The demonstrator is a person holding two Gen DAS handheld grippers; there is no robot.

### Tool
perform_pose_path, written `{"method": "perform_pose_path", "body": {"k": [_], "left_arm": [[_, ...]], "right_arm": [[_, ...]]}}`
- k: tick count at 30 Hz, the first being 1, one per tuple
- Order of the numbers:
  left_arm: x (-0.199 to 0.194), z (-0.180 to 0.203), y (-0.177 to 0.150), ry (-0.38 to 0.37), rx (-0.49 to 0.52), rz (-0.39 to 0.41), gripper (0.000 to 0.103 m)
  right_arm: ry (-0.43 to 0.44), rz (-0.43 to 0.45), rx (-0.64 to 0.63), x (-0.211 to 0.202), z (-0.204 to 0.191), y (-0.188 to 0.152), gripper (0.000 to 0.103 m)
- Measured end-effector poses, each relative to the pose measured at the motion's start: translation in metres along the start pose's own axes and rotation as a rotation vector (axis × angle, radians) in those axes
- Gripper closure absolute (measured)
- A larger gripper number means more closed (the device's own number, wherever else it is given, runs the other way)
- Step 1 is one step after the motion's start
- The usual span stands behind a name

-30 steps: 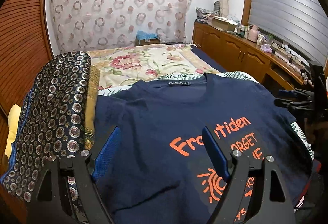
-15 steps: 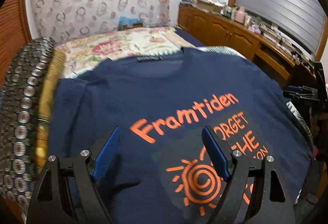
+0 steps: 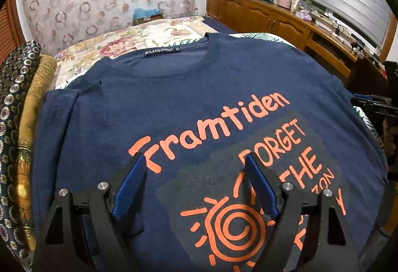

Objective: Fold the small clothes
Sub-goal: 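Grasp the shirt's opposite side edge and sleeve with the right tool, then fold the gripped side over toward the printed text, open the right tool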

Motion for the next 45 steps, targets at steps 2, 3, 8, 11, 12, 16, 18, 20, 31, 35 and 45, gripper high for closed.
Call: {"method": "perform_pose_path", "body": {"k": [2,3,8,11,12,16,18,20,31,35,45], "left_arm": [[0.003,0.001,-0.002,0.0,0.0,-0.01,0.021],[0.004,0.002,-0.001,0.005,0.004,-0.012,0.021],[0.005,0.004,0.0,0.004,0.015,-0.014,0.021],[0.008,0.005,0.0,0.007,0.039,-0.026,0.014],[0.008,0.004,-0.001,0.011,0.041,-0.027,0.013],[0.009,0.003,-0.002,0.009,0.038,-0.034,0.008],[0.01,0.002,-0.003,0.011,0.038,-0.034,0.008],[0.009,0.003,-0.003,0.012,0.039,-0.035,0.008],[0.009,0.003,-0.003,0.012,0.039,-0.035,0.008],[0.009,0.003,-0.003,0.012,0.039,-0.035,0.008],[0.006,0.0,-0.001,0.011,0.023,-0.026,0.008]], "right_arm": [[0.015,-0.001,-0.001,0.001,0.006,0.001,0.051],[0.022,-0.001,-0.005,0.0,0.005,0.001,0.055],[0.013,0.003,-0.051,0.004,0.009,0.001,0.07],[-0.015,0.011,-0.064,0.004,0.015,0.005,0.09],[-0.024,0.017,-0.067,0.003,0.017,0.007,0.094],[-0.015,0.051,-0.082,-0.002,0.007,0.012,0.096],[-0.001,0.084,-0.091,-0.007,-0.003,0.018,0.097],[0.027,0.11,-0.103,-0.012,-0.015,0.023,0.097],[0.203,0.083,-0.243,-0.009,-0.097,0.006,0.097],[0.206,0.009,-0.269,0.011,-0.099,-0.018,0.096],[0.159,-0.026,-0.251,0.023,-0.091,-0.024,0.083]]}}
Point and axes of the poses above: each gripper's, at about its wrist camera, not at the fingertips, and x roughly the way its jaws point, z to its right, y to its top, the point moved 9 cm from there along x, roughly the way its jaws point, and after that the axes turned 11 degrees about x, right-handed, at the moved point
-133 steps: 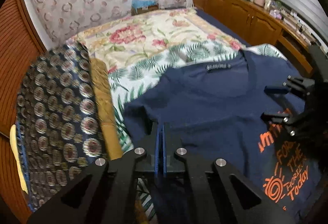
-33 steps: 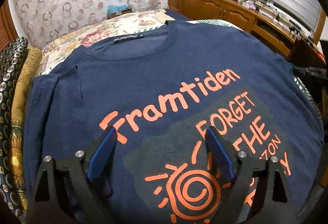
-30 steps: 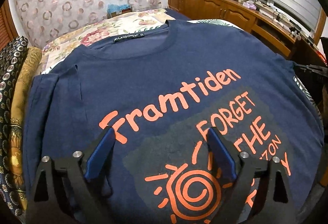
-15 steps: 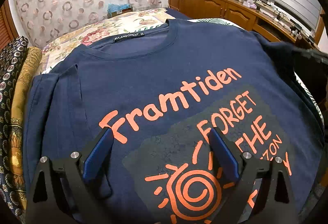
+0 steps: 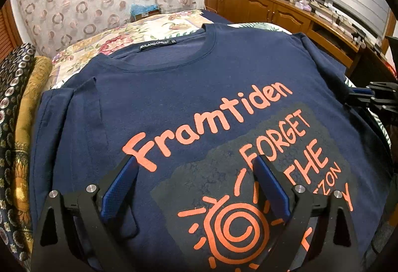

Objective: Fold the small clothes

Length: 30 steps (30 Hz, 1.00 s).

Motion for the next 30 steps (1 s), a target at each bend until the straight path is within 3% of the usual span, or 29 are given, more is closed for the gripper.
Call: {"method": "perform_pose_path", "body": {"k": [1,3,5,13,19,23,25,27,30], "left_arm": [[-0.003,-0.001,0.001,-0.002,-0.013,0.014,0.008],[-0.008,-0.003,0.004,0.003,-0.027,0.042,0.008],[-0.015,-0.006,0.007,0.024,-0.031,0.072,0.008],[-0.031,-0.002,0.016,0.036,-0.021,0.137,0.008],[-0.036,0.007,0.016,0.02,-0.02,0.15,0.008],[-0.037,0.009,0.014,0.017,-0.023,0.146,0.008],[-0.039,0.011,0.013,0.019,-0.025,0.146,0.008],[-0.041,0.011,0.012,0.023,-0.026,0.15,0.008],[-0.045,0.012,0.011,0.024,-0.034,0.157,0.008]], "right_arm": [[-0.005,0.003,0.001,-0.003,-0.002,0.003,0.08],[-0.019,0.033,0.002,-0.013,-0.001,0.009,0.06],[-0.035,0.056,0.009,-0.02,-0.003,0.013,0.049],[-0.144,0.115,0.105,-0.024,0.04,0.026,0.049],[-0.208,0.074,0.187,0.006,0.069,0.022,0.049],[-0.191,0.048,0.234,0.018,0.073,0.02,0.049],[-0.171,0.051,0.236,0.02,0.071,0.022,0.053],[-0.152,0.05,0.227,0.02,0.064,0.024,0.074],[-0.14,0.059,0.178,0.019,0.052,0.03,0.094]]}}
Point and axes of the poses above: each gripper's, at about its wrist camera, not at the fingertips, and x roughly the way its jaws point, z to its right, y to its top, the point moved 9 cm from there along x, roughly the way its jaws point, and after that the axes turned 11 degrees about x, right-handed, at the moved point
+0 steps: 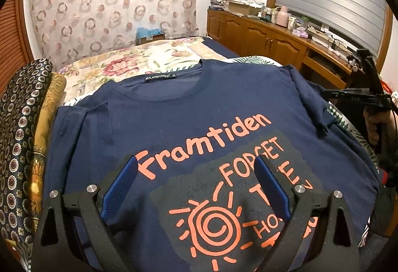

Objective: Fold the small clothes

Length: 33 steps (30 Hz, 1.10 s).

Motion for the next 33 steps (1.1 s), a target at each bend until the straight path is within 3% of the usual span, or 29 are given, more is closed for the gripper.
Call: {"method": "perform_pose_path", "body": {"k": [2,9,16,19,22,24,26,33], "left_arm": [[-0.001,-0.001,0.001,0.002,-0.004,0.003,0.008],[-0.01,-0.012,0.001,0.022,-0.029,0.019,0.008],[-0.022,-0.025,0.0,0.051,-0.051,0.037,0.008],[-0.024,-0.03,0.0,0.058,-0.061,0.04,0.008],[-0.024,-0.033,-0.001,0.065,-0.064,0.041,0.008],[-0.025,-0.034,-0.003,0.067,-0.066,0.041,0.008],[-0.025,-0.034,-0.003,0.064,-0.067,0.041,0.008],[-0.025,-0.028,-0.002,0.054,-0.061,0.043,0.008]], "right_arm": [[0.047,0.015,-0.037,-0.007,-0.017,0.004,0.098],[0.206,0.063,-0.204,-0.032,-0.106,0.022,0.099],[0.347,0.043,-0.289,-0.02,-0.179,0.034,0.099],[0.386,0.035,-0.313,-0.014,-0.191,0.037,0.099],[0.407,0.042,-0.302,-0.005,-0.197,0.046,0.098],[0.372,0.053,-0.32,-0.001,-0.192,0.048,0.079],[0.314,0.063,-0.325,0.002,-0.178,0.049,0.072],[0.236,0.016,-0.285,0.011,-0.144,0.017,0.072]]}}
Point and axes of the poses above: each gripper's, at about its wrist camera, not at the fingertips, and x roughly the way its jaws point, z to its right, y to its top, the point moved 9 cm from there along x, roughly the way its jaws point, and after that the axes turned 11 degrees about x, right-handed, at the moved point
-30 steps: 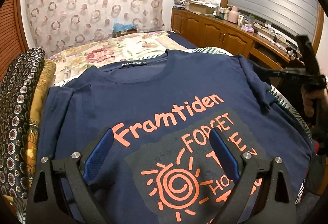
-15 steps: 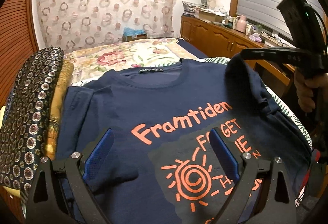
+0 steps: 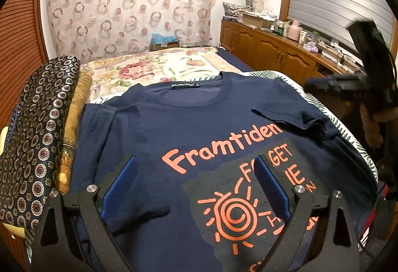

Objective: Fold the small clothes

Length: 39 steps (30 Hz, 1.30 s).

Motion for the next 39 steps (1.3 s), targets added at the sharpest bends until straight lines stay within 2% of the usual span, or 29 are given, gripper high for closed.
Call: {"method": "perform_pose_path", "body": {"k": [4,10,14,18,19,20,21,27,31,34,37,39], "left_arm": [[0.0,0.005,0.0,-0.008,0.009,0.002,0.008],[-0.003,0.012,0.002,-0.018,0.016,0.011,0.008],[-0.007,0.013,0.001,-0.014,0.022,0.015,0.008],[-0.011,0.012,-0.001,-0.006,0.015,0.02,0.008],[-0.011,0.011,-0.002,-0.003,0.011,0.02,0.008],[-0.012,0.01,-0.003,0.0,0.008,0.02,0.008],[-0.013,0.009,-0.003,0.002,0.006,0.021,0.008],[-0.02,0.003,-0.006,0.014,-0.007,0.033,0.008],[-0.02,0.001,-0.008,0.019,-0.015,0.035,0.008],[-0.02,0.0,-0.008,0.022,-0.017,0.031,0.008],[-0.021,-0.004,-0.006,0.033,-0.013,0.031,0.008],[-0.023,-0.011,-0.004,0.035,-0.023,0.035,0.008]], "right_arm": [[-0.04,-0.035,0.021,-0.009,0.01,-0.028,0.072],[-0.041,-0.07,0.087,-0.019,0.011,-0.067,0.072],[-0.038,-0.072,0.101,-0.024,0.008,-0.07,0.072],[-0.087,-0.08,0.066,-0.019,0.012,-0.069,0.073],[-0.102,-0.082,0.046,-0.015,0.013,-0.071,0.074],[-0.109,-0.082,0.031,-0.014,0.012,-0.071,0.087],[-0.104,-0.088,0.028,-0.013,0.012,-0.071,0.093],[-0.04,-0.102,-0.045,-0.041,-0.008,-0.077,0.097],[-0.035,-0.153,-0.088,-0.051,-0.012,-0.096,0.097],[-0.021,-0.158,-0.079,-0.054,-0.012,-0.104,0.096],[-0.027,-0.152,-0.084,-0.057,-0.013,-0.107,0.089],[-0.032,-0.14,-0.069,-0.059,-0.012,-0.102,0.074]]}}
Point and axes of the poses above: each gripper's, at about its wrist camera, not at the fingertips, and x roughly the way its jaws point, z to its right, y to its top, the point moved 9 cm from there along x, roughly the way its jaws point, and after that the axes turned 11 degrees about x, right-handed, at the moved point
